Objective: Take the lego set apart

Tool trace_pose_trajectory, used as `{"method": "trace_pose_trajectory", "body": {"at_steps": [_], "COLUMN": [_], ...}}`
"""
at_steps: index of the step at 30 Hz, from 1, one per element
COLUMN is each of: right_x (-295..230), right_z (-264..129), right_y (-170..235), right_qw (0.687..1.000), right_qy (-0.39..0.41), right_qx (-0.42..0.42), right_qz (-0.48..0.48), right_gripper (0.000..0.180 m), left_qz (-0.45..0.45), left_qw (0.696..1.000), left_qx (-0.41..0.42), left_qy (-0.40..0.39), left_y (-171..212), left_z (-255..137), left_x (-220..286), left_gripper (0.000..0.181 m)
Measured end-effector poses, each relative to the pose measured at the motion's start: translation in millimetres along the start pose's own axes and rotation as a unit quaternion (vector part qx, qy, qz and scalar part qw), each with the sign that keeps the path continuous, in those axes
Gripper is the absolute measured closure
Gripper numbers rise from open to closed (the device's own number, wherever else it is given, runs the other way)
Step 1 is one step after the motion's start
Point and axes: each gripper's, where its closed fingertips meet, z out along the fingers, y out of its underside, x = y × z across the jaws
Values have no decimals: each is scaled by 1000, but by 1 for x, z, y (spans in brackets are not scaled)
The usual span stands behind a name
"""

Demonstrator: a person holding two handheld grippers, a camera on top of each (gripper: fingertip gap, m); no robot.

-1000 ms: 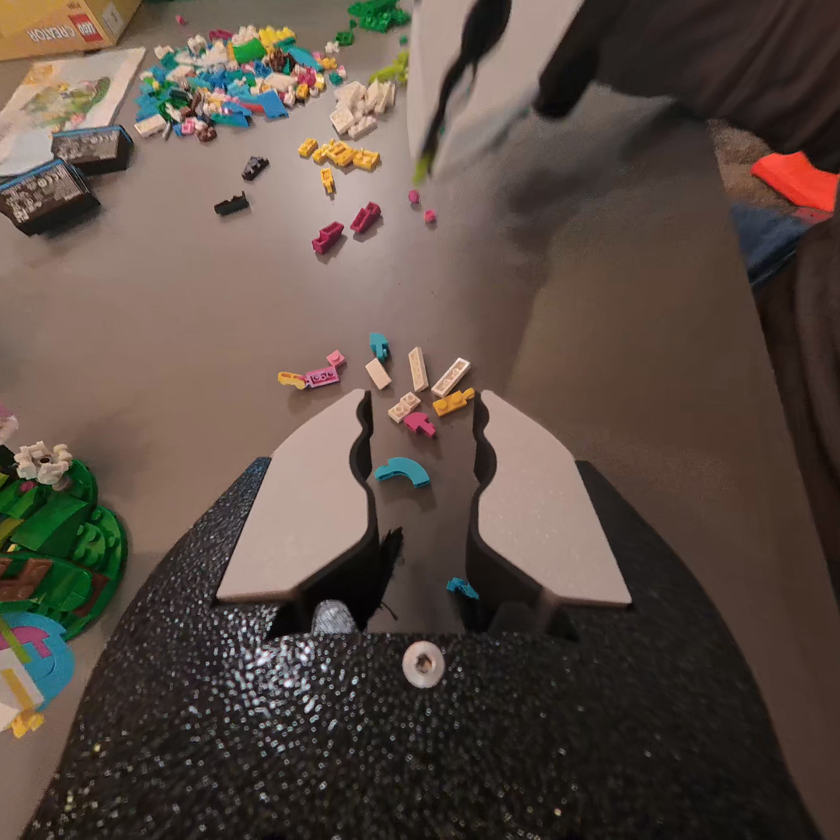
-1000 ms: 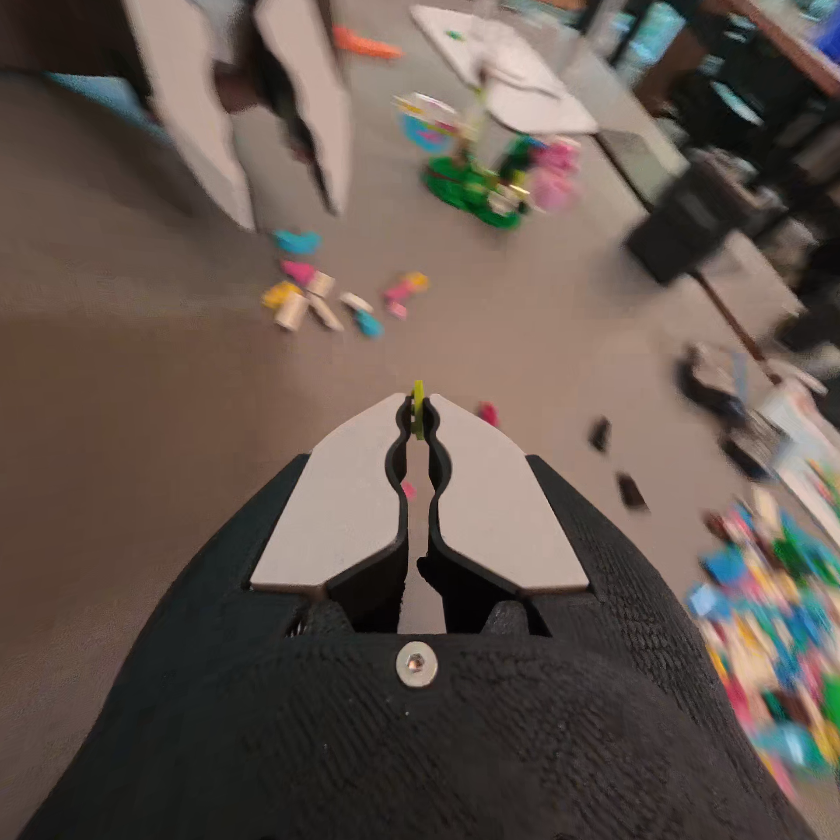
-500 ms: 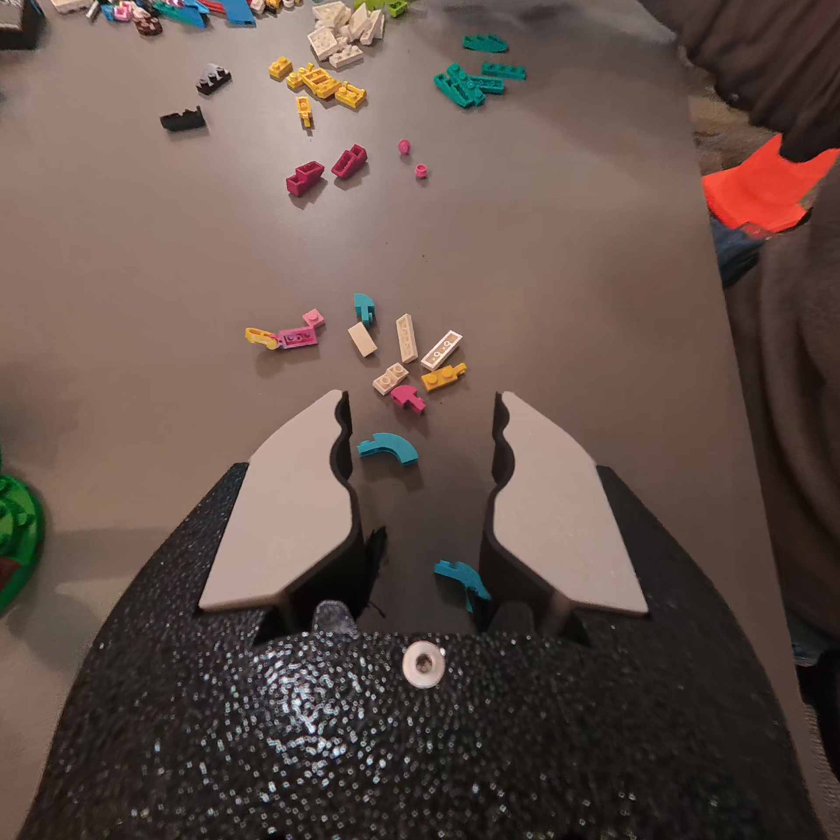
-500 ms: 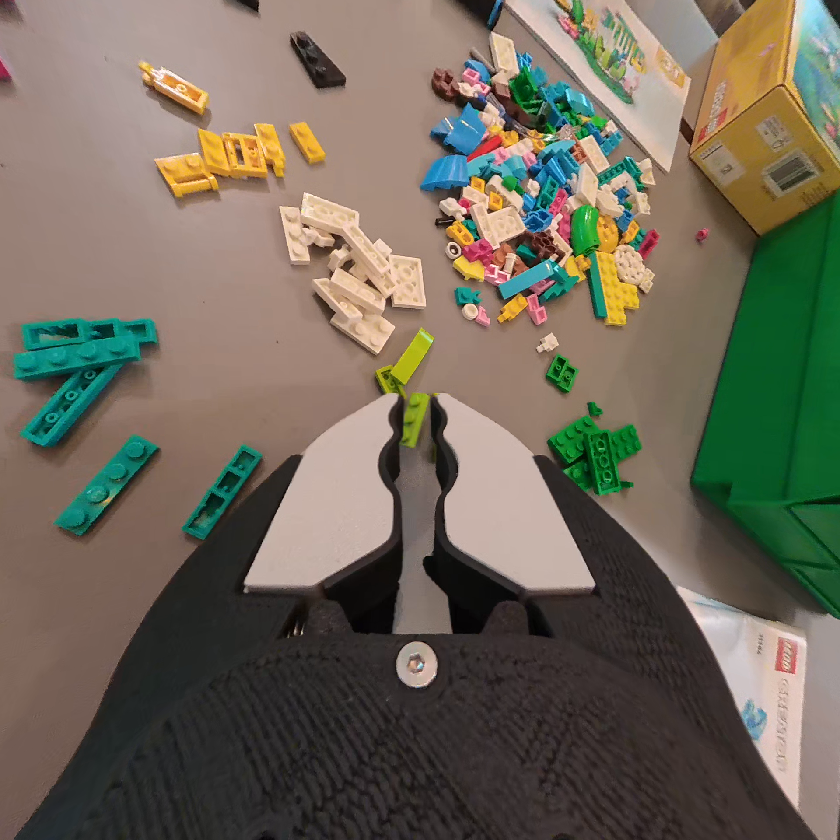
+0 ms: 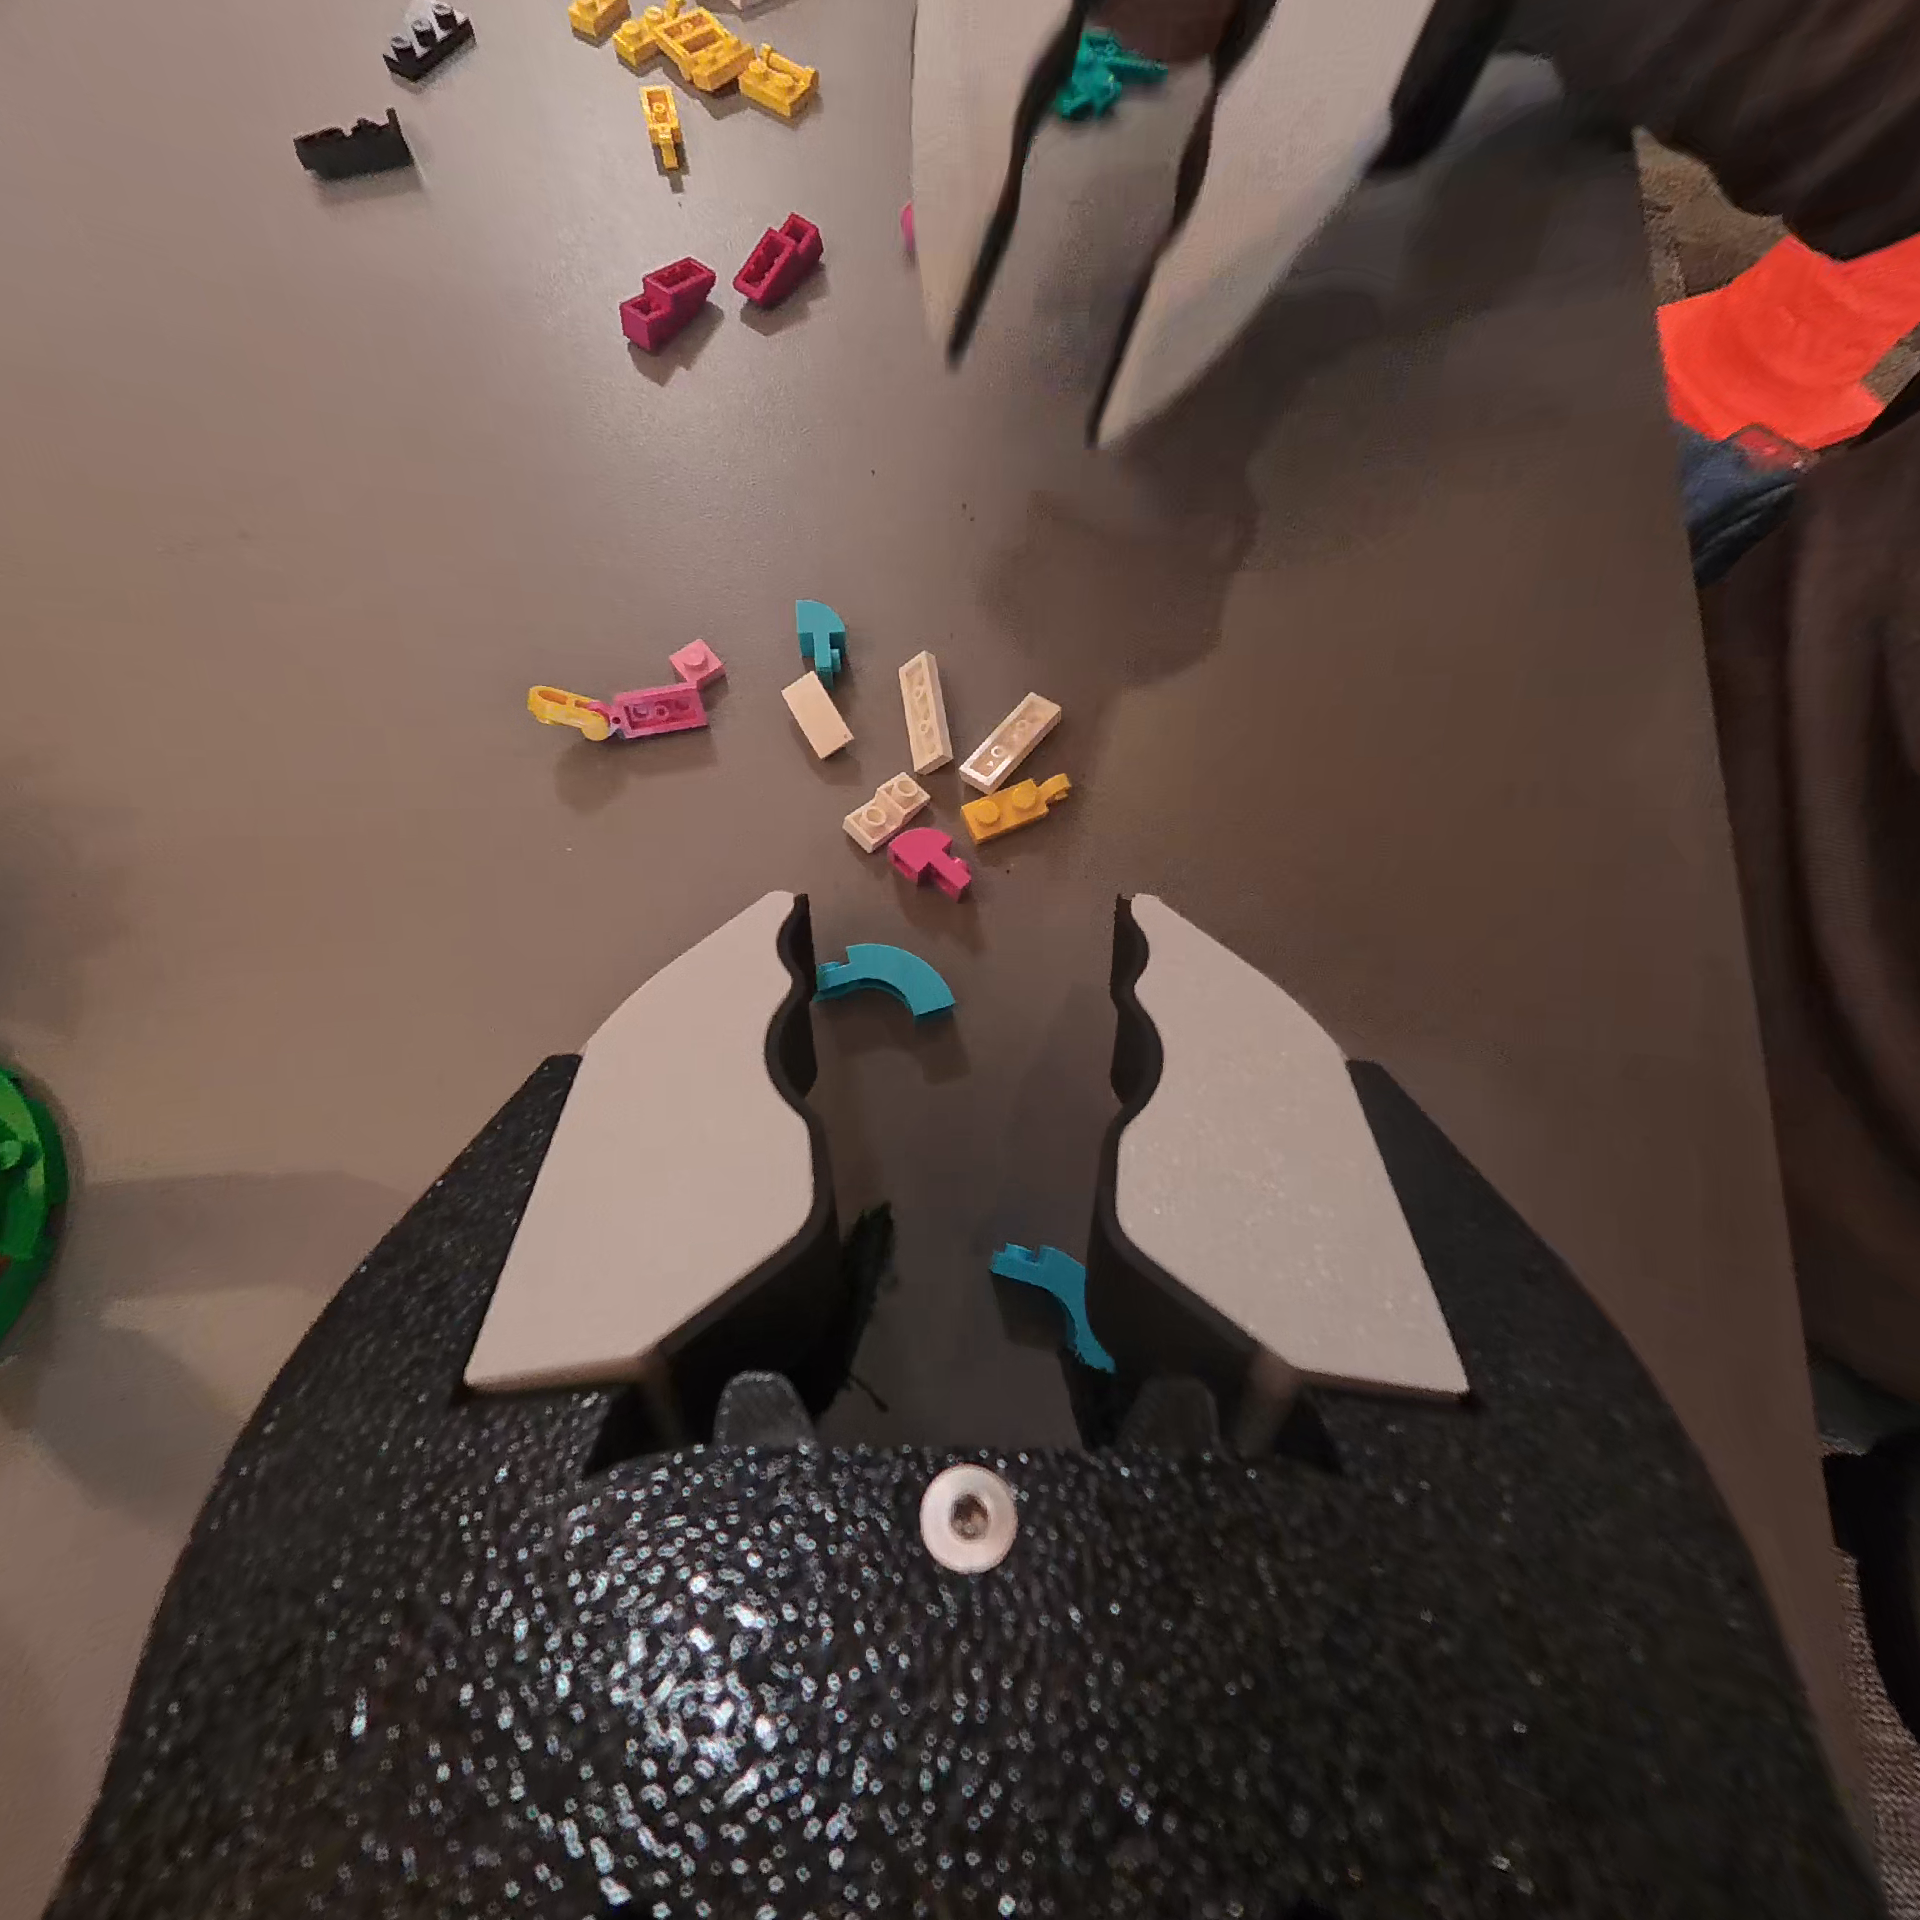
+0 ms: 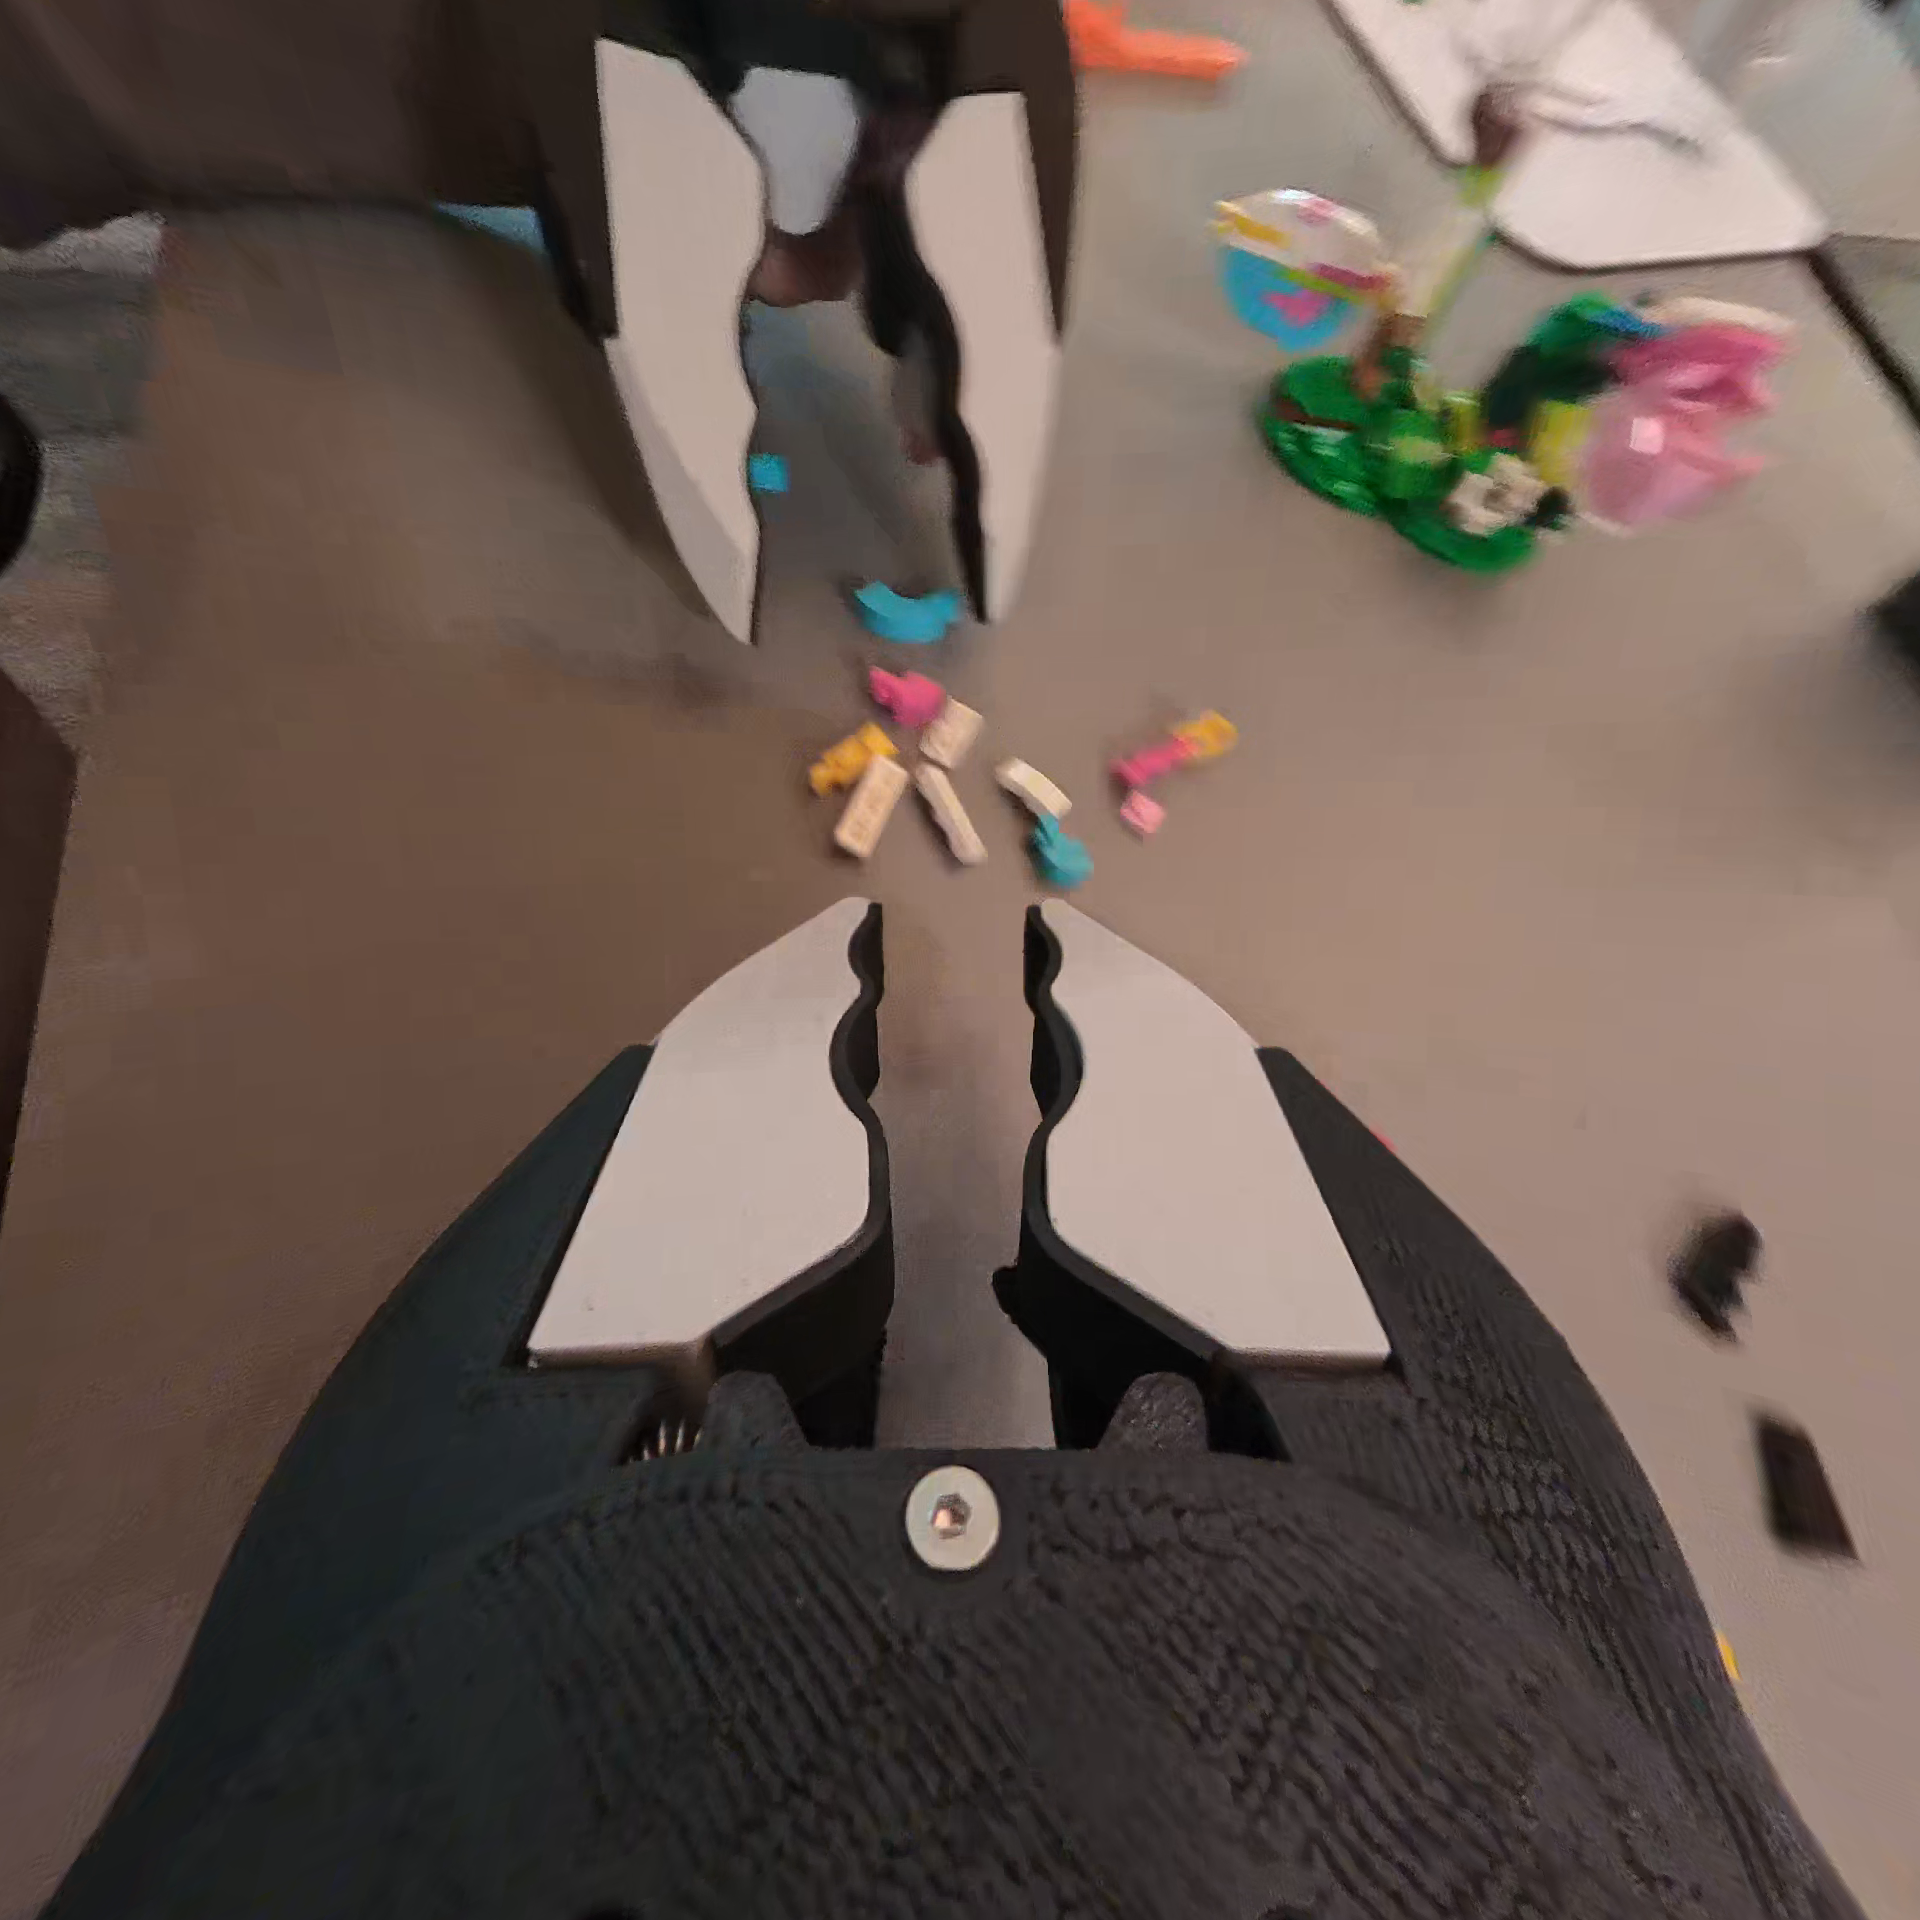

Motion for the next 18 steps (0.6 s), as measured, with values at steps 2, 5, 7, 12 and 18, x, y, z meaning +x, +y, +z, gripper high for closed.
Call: {"method": "trace_pose_trajectory", "body": {"at_steps": [2, 5, 7, 12, 18], "right_x": [-8, -15, -20, -18, -16], "right_z": [25, 43, 47, 53, 55], "right_y": [-4, -6, -9, -3, -3], "right_qw": [999, 997, 995, 994, 995], "right_qy": [-29, -63, -82, -73, -54], "right_qx": [-17, -38, -39, -66, -72], "right_qz": [-21, -33, -30, -43, -50], "right_gripper": [152, 149, 146, 151, 170], "left_qz": [5, 3, 6, 8, 8], "left_qw": [1000, 1000, 1000, 1000, 1000], "left_qx": [-1, -2, -2, -6, -9], "left_qy": [-4, -3, -3, -1, 0], "left_y": [0, 0, 0, 1, 2], "left_z": [0, -1, -1, 0, 2], "left_x": [-1, -1, 0, 1, 2], "left_gripper": [127, 127, 127, 127, 128]}}
